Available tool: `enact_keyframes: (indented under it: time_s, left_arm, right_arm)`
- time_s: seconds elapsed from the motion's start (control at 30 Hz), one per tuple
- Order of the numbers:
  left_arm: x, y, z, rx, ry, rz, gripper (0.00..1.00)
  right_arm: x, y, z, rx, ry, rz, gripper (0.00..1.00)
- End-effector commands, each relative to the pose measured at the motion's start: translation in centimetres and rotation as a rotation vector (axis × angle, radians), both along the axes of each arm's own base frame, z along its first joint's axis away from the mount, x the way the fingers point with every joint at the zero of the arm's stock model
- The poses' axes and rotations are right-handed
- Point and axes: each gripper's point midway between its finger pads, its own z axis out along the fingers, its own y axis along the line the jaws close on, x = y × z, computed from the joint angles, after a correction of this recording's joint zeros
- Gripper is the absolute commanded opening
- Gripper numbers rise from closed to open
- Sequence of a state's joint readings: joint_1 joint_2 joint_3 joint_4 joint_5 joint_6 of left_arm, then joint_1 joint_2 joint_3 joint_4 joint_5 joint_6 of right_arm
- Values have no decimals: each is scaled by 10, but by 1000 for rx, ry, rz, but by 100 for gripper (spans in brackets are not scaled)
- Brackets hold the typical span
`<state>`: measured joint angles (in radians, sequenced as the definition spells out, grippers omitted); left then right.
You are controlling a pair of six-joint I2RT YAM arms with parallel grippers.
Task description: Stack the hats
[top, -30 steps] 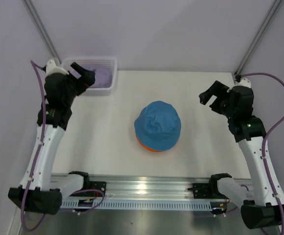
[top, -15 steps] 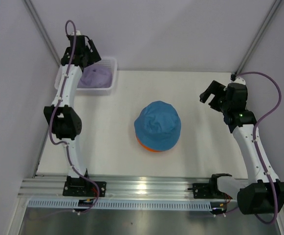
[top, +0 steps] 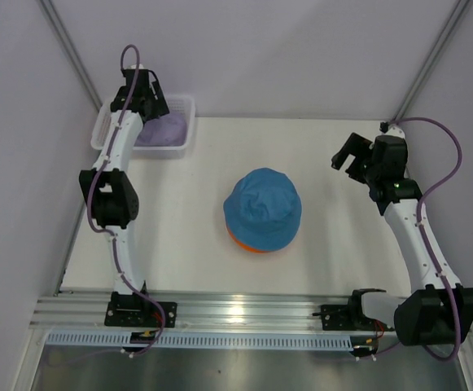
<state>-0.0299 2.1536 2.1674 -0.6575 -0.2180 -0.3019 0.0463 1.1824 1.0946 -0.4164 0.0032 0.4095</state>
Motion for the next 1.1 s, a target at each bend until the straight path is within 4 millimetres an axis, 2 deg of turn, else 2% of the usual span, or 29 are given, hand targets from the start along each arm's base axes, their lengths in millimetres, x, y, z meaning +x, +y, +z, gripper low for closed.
enact_keyframes:
  time_s: [0.0, 0.1, 0.23, 0.3, 0.4, 0.43, 0.47, 0.5, 0.53, 0.6, 0.63, 0.7, 0.73, 0.8, 0.83, 0.87, 0.93, 0.97, 1.07]
  left_arm:
    - [9, -1, -15, 35, 7, -30, 79]
    - [9, 1, -26, 43, 31, -27, 73]
    - [10, 4, -33, 62, 47, -20, 55]
    - [11, 6, -35, 67, 50, -17, 51]
    - [10, 7, -31, 77, 42, -14, 31]
    - [11, 8, -27, 78, 34, -11, 16]
    - [11, 8, -23, 78, 25, -13, 6]
    - [9, 8, -18, 83, 19, -14, 1]
    - [8, 8, 0, 80, -15, -15, 1]
    - [2, 7, 20, 79, -48, -23, 1]
    - [-5, 5, 50, 74, -102, -31, 1]
    - [-15, 3, 84, 70, -162, -43, 1]
    - [-29, 2, 121, 67, -232, -50, 1]
    - [-44, -6, 155, 49, -291, -96, 1]
    - [-54, -10, 163, 37, -289, -112, 1]
    - [-68, -16, 195, 18, -350, -146, 1]
    - [-85, -26, 216, -21, -374, -178, 1]
    - [-102, -31, 227, -42, -383, -200, 1]
    - [-131, -64, 237, -132, -383, -308, 1]
  right_arm:
    - [11, -2, 19, -3, -63, -11, 99]
    - [12, -2, 19, 4, -64, -14, 100]
    - [14, -2, 18, 10, -65, -19, 100]
    - [14, -2, 19, 10, -67, -17, 100]
    - [13, -2, 19, 14, -67, -19, 100]
    - [13, -2, 19, 15, -66, -20, 100]
    - [13, -2, 19, 17, -65, -21, 99]
    - [11, 3, 19, 29, -64, 4, 100]
    - [11, 4, 18, 32, -61, 6, 99]
    - [9, 6, 18, 39, -59, 14, 99]
    - [9, 6, 20, 42, -62, 16, 99]
    - [6, 8, 28, 46, -86, 24, 99]
    - [5, 8, 29, 45, -92, 28, 100]
    - [3, 10, 37, 43, -126, 45, 100]
    - [2, 12, 38, 46, -129, 57, 100]
    - [2, 13, 38, 50, -129, 61, 100]
    - [1, 15, 38, 65, -127, 65, 99]
    - [-1, 19, 38, 78, -126, 81, 100]
    - [-6, 22, 46, 100, -156, 95, 100]
